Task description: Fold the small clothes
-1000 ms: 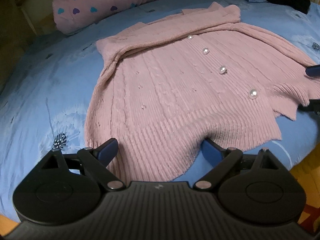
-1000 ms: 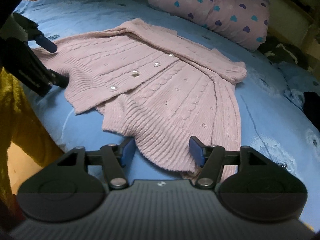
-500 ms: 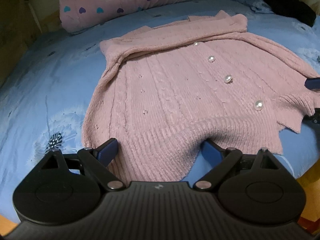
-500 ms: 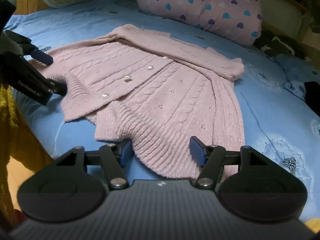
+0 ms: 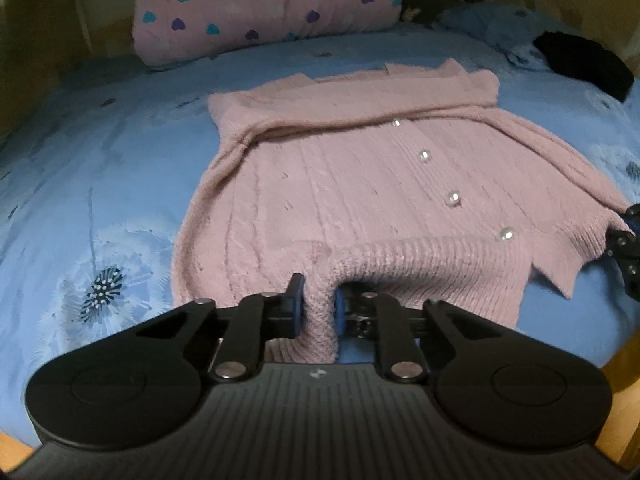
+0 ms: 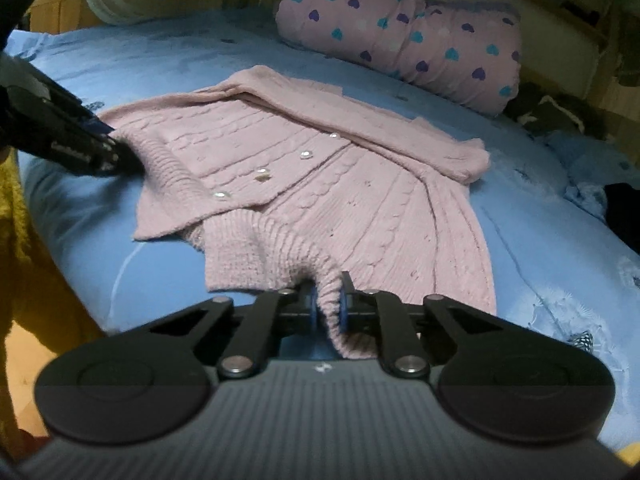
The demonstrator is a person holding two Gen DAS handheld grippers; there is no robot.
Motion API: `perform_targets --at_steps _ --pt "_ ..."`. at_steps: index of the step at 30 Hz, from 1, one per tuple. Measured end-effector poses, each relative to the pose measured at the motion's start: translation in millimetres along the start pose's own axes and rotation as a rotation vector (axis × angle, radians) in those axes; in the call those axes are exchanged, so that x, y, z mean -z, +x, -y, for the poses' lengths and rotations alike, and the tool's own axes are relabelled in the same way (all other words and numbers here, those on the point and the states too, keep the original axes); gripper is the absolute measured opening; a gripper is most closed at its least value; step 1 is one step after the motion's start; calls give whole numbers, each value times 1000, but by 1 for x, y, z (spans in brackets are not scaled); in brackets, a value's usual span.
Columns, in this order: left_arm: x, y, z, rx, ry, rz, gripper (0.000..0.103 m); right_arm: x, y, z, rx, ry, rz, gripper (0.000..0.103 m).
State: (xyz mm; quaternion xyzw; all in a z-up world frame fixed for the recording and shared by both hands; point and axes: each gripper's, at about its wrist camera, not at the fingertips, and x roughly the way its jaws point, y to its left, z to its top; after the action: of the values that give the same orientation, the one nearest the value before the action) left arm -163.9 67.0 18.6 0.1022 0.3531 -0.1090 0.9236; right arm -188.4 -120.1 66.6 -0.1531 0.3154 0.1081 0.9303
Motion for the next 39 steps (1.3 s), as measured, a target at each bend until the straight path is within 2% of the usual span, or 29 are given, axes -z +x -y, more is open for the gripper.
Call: perform_targets --at_steps 7,15,32,39 --pt "-19 -18 7 -33 8 107 14 -15 -5 8 24 -1 55 10" --pt "-52 -25 9 -70 14 192 14 -41 -4 21 72 -33 126 10" --pt "-137 -7 -2 -127 29 334 14 -107 23 52 167 -53 259 10" --pt "-178 16 -8 -156 20 373 14 -136 37 66 212 -86 313 10"
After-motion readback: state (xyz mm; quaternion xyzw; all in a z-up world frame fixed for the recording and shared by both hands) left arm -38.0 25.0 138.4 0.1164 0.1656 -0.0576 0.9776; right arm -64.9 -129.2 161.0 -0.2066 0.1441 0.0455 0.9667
